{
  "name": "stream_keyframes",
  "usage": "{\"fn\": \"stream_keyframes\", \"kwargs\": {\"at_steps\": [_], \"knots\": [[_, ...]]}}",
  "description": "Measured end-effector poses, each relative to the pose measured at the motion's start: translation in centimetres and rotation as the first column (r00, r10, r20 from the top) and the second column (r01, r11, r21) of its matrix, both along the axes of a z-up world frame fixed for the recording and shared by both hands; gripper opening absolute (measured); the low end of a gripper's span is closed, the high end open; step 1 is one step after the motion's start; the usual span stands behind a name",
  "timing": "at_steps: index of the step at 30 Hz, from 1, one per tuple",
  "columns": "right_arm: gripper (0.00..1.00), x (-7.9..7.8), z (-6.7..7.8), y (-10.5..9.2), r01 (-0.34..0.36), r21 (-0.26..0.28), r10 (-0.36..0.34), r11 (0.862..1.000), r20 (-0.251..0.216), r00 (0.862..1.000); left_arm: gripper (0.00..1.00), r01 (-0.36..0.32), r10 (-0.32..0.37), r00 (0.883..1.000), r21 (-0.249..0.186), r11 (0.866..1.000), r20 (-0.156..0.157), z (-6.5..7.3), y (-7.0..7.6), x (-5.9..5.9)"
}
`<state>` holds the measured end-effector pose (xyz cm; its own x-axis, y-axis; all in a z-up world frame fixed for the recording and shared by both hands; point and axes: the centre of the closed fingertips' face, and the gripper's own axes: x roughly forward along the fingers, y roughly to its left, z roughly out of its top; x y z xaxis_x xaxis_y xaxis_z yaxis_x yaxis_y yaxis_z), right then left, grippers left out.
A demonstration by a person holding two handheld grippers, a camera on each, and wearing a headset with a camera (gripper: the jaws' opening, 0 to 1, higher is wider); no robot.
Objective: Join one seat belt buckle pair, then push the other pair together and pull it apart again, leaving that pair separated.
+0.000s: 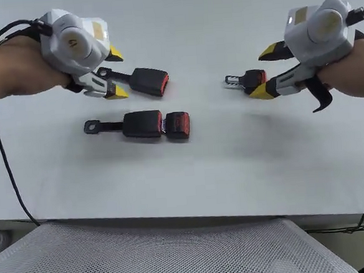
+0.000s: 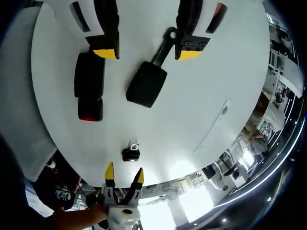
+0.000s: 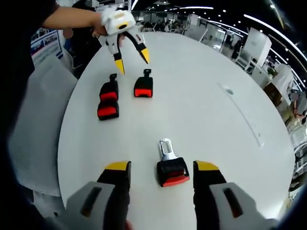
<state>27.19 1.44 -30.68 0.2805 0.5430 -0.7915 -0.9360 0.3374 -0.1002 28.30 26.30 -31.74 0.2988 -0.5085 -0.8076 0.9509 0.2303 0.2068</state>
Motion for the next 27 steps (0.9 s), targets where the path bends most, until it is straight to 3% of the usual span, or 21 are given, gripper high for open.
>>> {"fn": "stream_keyframes", "kwargs": {"at_steps": [5, 10, 12, 15, 20, 22, 27], "knots": [[0.6, -2.0, 1.8, 0.3, 0.06, 0.032, -0.061, 0.998, 0.029, 0.998, 0.53, -0.096, 0.096, 0.995, -0.068, 0.993, 0.0, 1.6, 2.3, -3.6], [0.68, -4.2, 2.7, 0.2, 0.115, 0.057, -0.117, 0.992, 0.03, 0.993, 0.64, -0.183, 0.182, 0.983, -0.105, 0.978, -0.013, 2.6, 3.9, -6.3], [0.7, -4.8, 2.9, 0.1, 0.124, 0.065, -0.127, 0.99, 0.032, 0.991, 0.68, -0.236, 0.236, 0.972, -0.131, 0.963, -0.02, 3.1, 4.2, -6.8], [0.76, -5.8, 2.9, -0.3, 0.151, 0.066, -0.153, 0.986, 0.034, 0.988, 0.74, -0.264, 0.264, 0.964, -0.168, 0.95, -0.02, 4.2, 4.4, -8.2], [0.81, -7.3, 3.5, -0.9, 0.2, 0.091, -0.203, 0.976, 0.034, 0.979, 0.82, -0.318, 0.317, 0.948, -0.189, 0.929, -0.037, 5.0, 5.3, -9.9], [0.84, -7.7, 3.7, -1.2, 0.212, 0.094, -0.216, 0.973, 0.038, 0.976, 0.86, -0.346, 0.344, 0.938, -0.176, 0.921, -0.046, 5.0, 5.8, -10.4], [0.89, -8.5, 4.3, -1.7, 0.24, 0.118, -0.246, 0.964, 0.045, 0.968, 0.93, -0.372, 0.372, 0.927, -0.197, 0.907, -0.037, 5.8, 6.7, -11.7]]}}
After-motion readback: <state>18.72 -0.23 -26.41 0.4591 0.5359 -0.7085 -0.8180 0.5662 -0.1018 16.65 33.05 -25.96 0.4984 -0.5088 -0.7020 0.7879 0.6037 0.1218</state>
